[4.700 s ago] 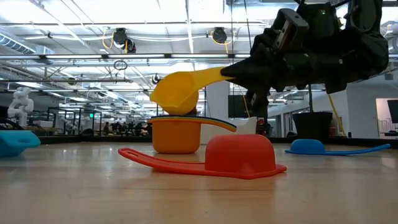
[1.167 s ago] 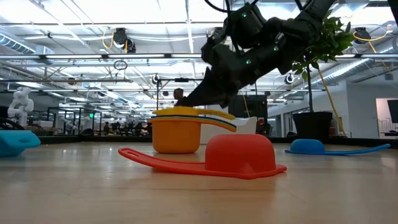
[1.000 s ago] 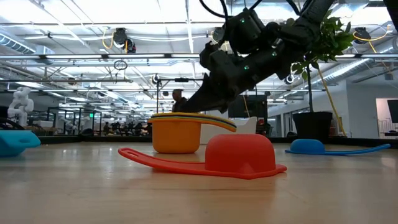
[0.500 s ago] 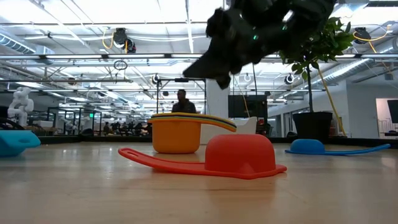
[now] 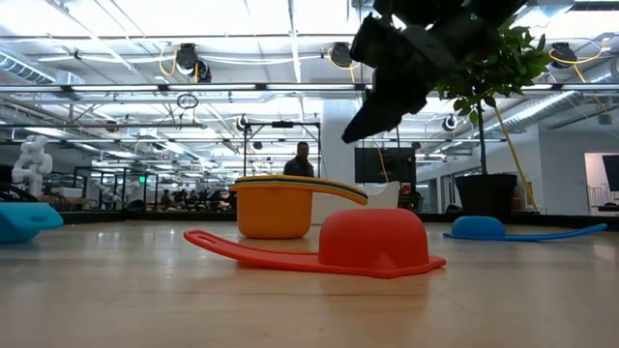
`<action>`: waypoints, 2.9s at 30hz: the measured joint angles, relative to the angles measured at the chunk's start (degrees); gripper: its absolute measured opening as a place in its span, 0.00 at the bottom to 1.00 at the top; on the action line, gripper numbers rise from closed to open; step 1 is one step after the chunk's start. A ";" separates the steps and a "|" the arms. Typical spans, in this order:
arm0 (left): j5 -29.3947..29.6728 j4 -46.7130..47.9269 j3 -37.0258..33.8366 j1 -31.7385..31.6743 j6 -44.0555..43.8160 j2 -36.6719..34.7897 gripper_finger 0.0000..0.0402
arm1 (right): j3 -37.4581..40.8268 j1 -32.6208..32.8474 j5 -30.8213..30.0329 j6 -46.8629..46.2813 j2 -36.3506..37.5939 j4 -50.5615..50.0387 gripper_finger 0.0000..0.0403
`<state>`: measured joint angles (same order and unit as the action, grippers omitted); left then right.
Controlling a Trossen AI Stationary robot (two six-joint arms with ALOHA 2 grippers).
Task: Nest measuring cups in basket
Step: Stack the yellow measuring cup into the dark blue measuring cup, then stack the light blue measuring cup into the yellow measuring cup
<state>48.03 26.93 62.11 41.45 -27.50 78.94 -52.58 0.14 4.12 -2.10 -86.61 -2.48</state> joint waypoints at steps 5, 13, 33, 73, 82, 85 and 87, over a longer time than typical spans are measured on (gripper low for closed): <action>0.47 3.21 0.00 0.00 -4.26 0.00 0.67 | 0.02 -0.02 -0.10 4.33 -1.51 0.89 0.54; 0.47 4.89 0.00 0.00 -4.51 0.20 0.67 | 2.38 -0.04 -2.67 5.94 -6.14 8.04 0.86; 0.51 6.79 0.00 -0.49 0.02 0.20 0.67 | 2.40 0.82 -2.64 5.32 -13.35 11.26 0.81; -17.71 16.71 -0.01 -3.37 -3.16 8.82 0.67 | 2.43 0.76 -2.94 2.88 3.90 -2.31 0.66; -27.15 23.08 0.02 -1.81 -4.63 12.27 0.67 | 2.43 0.72 -3.04 4.34 8.33 -2.73 0.66; -27.36 27.06 0.02 -1.60 -3.58 12.82 0.67 | 2.43 0.72 -3.04 4.75 8.46 -2.41 0.66; -29.07 27.71 0.04 -1.94 -2.78 14.04 0.67 | 2.43 0.72 -3.04 5.29 8.44 -2.57 0.66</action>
<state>18.96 54.64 62.15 39.51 -30.28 92.98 -50.15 0.86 1.08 3.18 -78.17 -5.06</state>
